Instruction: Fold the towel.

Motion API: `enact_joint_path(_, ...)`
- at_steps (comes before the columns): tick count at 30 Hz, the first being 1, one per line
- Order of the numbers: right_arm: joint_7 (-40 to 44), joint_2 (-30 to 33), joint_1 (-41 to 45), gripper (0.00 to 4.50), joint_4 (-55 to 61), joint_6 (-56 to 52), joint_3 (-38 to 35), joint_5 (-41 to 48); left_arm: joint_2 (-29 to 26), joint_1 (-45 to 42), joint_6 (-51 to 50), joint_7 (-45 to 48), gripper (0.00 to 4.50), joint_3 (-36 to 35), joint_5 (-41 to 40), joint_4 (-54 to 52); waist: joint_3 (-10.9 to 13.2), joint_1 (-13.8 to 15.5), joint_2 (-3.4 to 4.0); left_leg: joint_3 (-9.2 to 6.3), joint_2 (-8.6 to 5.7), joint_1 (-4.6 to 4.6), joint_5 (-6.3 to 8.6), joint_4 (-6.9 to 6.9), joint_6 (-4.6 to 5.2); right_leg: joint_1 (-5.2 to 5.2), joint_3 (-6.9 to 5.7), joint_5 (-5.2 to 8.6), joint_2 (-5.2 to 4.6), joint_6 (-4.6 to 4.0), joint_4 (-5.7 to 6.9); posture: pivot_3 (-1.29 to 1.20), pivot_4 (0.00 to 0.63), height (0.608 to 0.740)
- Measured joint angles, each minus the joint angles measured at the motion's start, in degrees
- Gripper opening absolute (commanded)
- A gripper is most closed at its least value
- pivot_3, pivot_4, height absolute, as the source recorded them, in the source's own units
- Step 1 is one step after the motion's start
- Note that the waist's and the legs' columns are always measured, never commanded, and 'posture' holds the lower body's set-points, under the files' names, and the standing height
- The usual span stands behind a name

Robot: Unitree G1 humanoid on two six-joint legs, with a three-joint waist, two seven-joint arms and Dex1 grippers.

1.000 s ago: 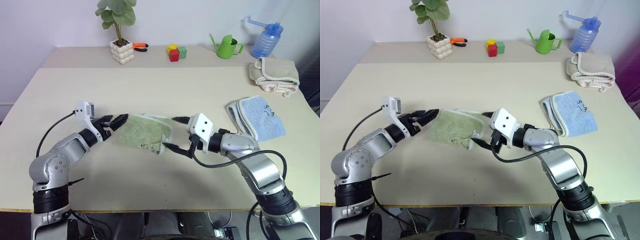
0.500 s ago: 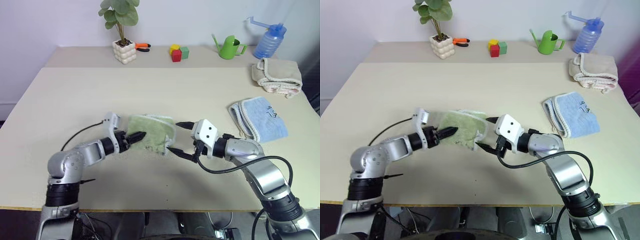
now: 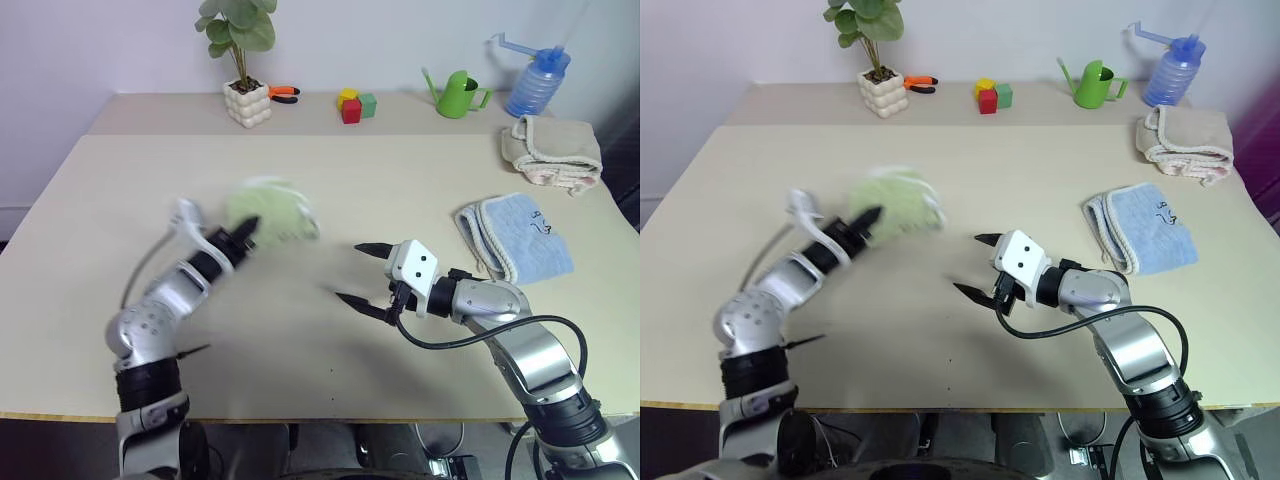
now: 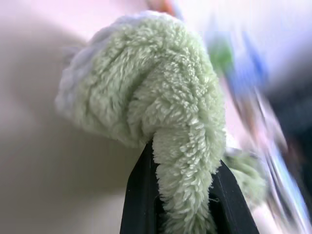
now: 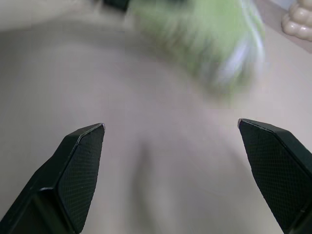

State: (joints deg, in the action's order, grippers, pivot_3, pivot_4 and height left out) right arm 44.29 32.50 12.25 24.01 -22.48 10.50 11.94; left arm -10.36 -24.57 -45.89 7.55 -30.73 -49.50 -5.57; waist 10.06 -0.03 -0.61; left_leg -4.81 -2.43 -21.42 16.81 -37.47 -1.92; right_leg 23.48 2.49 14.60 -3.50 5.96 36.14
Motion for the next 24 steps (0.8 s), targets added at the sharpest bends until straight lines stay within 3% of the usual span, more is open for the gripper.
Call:
enact_joint_path(6, 0.0, 0.0, 0.0, 4.50, -0.6, 0.9, 0.0, -0.5, -1.6, -0.3, 8.8, -10.5, 0.01, -13.0, -0.5, 8.8, 0.0, -0.2, -0.07, -0.01, -0.05, -0.04, 0.00, -0.03, 0.01, -0.01, -0.02, 0.00, -0.02, 0.02, -0.03, 0.00, 0.150, 0.727)
enact_joint_path(10, 0.0, 0.0, 0.0, 4.50, -0.7, 1.8, 0.0, -0.6, -3.0, 2.3, 9.1, -13.9, 0.01, -17.2, -2.2, 14.7, -0.1, 0.1, -0.16, -0.02, -0.05, -0.03, 0.01, -0.03, 0.02, -0.02, -0.03, 0.00, -0.02, 0.01, -0.01, 0.00, 0.150, 0.727)
enact_joint_path(15, 0.2, 0.1, -0.2, 4.50, -1.7, 2.5, 0.0, -0.7, -2.8, 4.8, 9.2, -16.7, 0.01, -18.5, -5.9, 13.1, -0.1, 0.2, -0.24, -0.03, -0.04, 0.00, 0.01, -0.02, 0.01, -0.03, -0.02, 0.00, -0.04, 0.01, 0.01, 0.00, 0.150, 0.727)
enact_joint_path(19, 0.3, 0.1, -0.3, 4.50, -1.9, 3.0, 0.1, -1.1, -0.6, 7.8, 10.5, -18.3, 1.54, -18.5, -8.3, 8.8, -0.1, -0.1, -0.24, -0.03, -0.03, 0.00, 0.01, -0.01, 0.00, -0.02, -0.01, 0.00, -0.05, 0.01, 0.00, 0.00, 0.150, 0.727)
enact_joint_path(24, 0.6, 0.0, -0.2, 4.50, -2.2, 3.4, 0.2, -1.1, 0.6, 10.7, 13.0, -20.5, 4.10, -19.5, -12.4, 3.6, -0.1, -0.6, -0.25, -0.03, -0.02, 0.01, 0.00, 0.00, 0.00, -0.02, -0.01, 0.00, -0.05, 0.01, 0.02, 0.00, 0.150, 0.727)
